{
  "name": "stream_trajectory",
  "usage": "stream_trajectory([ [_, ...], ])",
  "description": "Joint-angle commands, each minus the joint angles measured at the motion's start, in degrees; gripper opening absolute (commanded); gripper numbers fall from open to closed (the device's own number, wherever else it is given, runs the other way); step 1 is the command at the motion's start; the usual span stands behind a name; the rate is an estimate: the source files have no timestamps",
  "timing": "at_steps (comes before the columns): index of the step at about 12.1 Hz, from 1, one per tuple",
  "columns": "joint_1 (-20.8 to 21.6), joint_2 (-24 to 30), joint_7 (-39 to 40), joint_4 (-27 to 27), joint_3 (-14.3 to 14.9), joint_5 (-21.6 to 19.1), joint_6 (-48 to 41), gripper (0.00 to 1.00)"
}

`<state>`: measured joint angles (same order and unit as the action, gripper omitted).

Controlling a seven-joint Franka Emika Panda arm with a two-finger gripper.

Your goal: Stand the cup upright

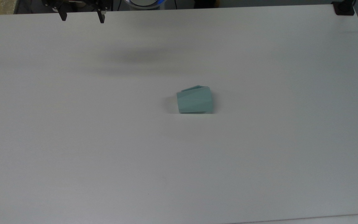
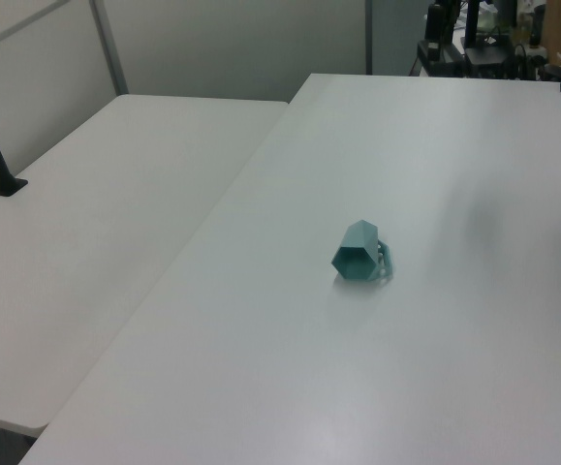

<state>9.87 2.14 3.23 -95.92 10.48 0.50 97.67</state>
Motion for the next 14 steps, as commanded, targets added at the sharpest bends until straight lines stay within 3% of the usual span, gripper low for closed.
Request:
stream_trajectory([
  [1,-2.21,0.76,2.02,1.26,-1.15,0.99,-0.65,1.00],
  [3,-1.79,1.03,2.48,0.65,-1.25,2.05,-0.82,1.00],
  [5,-1.35,1.03,2.48,-0.23,-1.33,6.08,-0.38,1.00],
  [11,-1.08,0.94,3.19,0.65,-1.42,3.30,-1.34,1.00],
  [12,0.57,0.85,2.75,1.17,-1.51,2.67,-2.65,1.00],
  [14,5.75,-2.64,0.03,8.69,-1.42,3.71,-9.30,1.00],
])
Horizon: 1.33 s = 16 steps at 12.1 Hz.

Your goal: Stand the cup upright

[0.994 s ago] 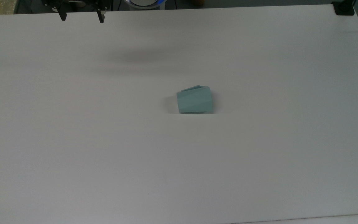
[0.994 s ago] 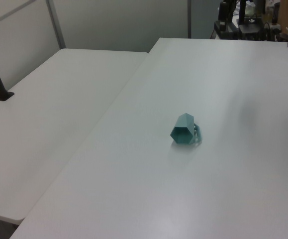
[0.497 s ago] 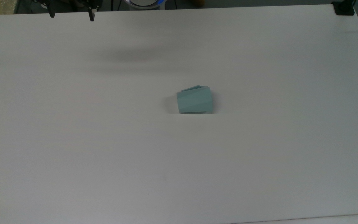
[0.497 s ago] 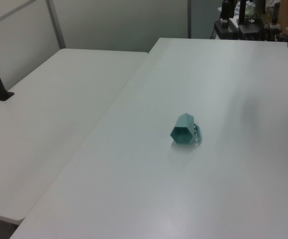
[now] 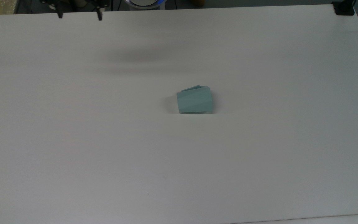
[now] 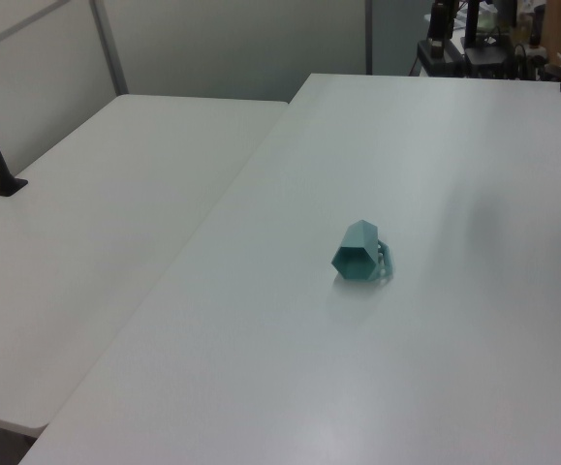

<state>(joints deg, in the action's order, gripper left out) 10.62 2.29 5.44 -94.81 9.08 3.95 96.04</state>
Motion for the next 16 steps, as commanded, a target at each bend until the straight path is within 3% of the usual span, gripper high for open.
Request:
stream_trajectory([
  [1,7.99,-4.56,-3.15,10.32,-0.03,0.62,-10.49,1.00],
  [4,17.13,-11.22,-17.16,17.00,-0.03,4.22,-10.78,1.00],
  [8,23.82,-19.06,-26.94,24.05,0.06,4.75,-10.61,1.00],
  [10,28.38,-24.15,-33.10,25.99,-0.12,11.75,-10.00,1.00],
  [14,35.60,-30.06,-40.32,25.12,-0.12,20.91,-8.67,1.00],
  [16,39.90,-32.42,-42.44,23.71,-0.20,27.57,-8.76,1.00],
])
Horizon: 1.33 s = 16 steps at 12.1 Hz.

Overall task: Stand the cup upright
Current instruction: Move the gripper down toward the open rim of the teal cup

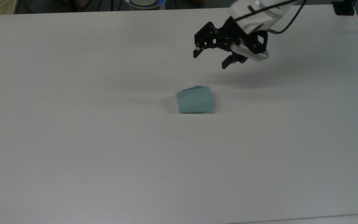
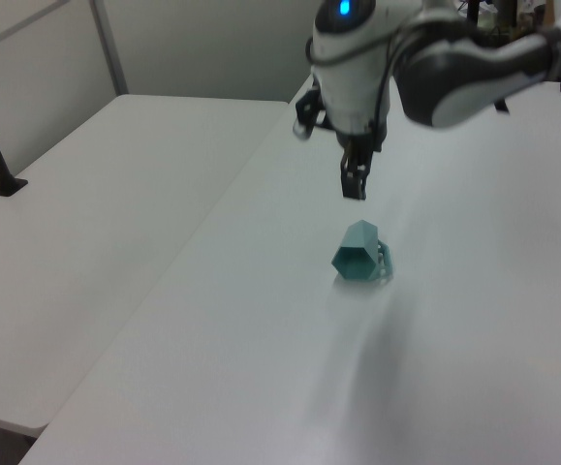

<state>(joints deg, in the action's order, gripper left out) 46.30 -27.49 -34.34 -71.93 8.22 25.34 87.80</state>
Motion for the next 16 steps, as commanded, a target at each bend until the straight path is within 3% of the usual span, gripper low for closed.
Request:
stream_trajectory([
  [1,5.55,-3.88,-3.97,-0.40,0.66,9.08,-0.52,1.00],
  [6,6.61,-9.06,-10.39,-2.61,-2.50,19.91,1.23,1.00],
  [12,5.04,-16.18,-10.40,-2.69,-3.65,22.03,5.18,1.00],
  [16,3.19,-16.46,-9.96,-2.69,-3.65,22.38,6.33,1.00],
])
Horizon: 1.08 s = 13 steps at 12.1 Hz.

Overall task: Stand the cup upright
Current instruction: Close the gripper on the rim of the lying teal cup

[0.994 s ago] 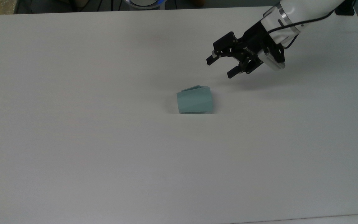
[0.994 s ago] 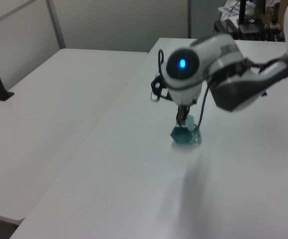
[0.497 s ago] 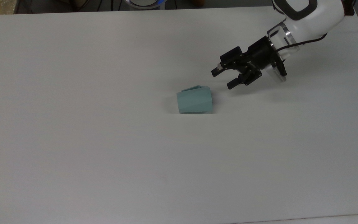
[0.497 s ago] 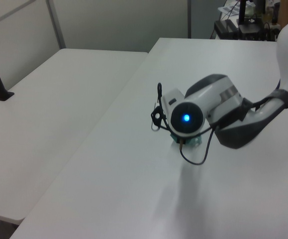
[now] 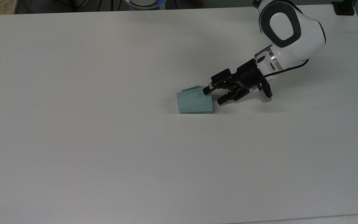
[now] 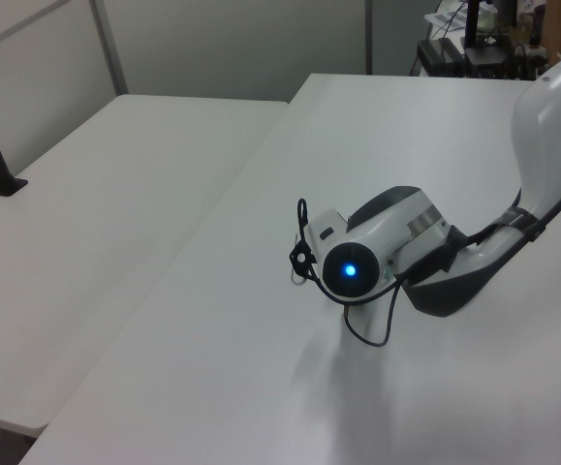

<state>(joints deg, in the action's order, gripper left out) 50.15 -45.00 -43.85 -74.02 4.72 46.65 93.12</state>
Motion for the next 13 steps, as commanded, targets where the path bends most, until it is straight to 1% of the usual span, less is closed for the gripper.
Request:
stream_trajectory([
  [1,-1.01,0.96,0.34,-0.60,-0.15,1.33,0.93,1.00],
  [4,-1.45,0.96,0.70,-1.82,-0.15,1.95,0.93,1.00],
  [5,-1.54,0.96,0.70,-2.61,-0.15,1.95,0.93,0.97],
  [6,-1.63,0.96,0.61,-3.23,-0.15,2.21,0.93,0.86],
  [7,-1.72,0.96,0.61,-3.50,-0.15,2.30,0.93,0.72],
  [8,-2.07,0.96,0.61,-3.50,-0.15,2.30,0.93,0.47],
  [9,-2.16,0.96,0.70,-3.50,-0.15,2.30,0.93,0.18],
  [10,-2.24,0.96,0.79,-3.50,-0.06,2.30,0.93,0.01],
  [12,-2.16,0.96,4.54,-3.50,-0.06,2.39,0.75,0.00],
  [13,-2.16,0.96,5.00,-3.93,-0.06,2.39,0.58,0.00],
])
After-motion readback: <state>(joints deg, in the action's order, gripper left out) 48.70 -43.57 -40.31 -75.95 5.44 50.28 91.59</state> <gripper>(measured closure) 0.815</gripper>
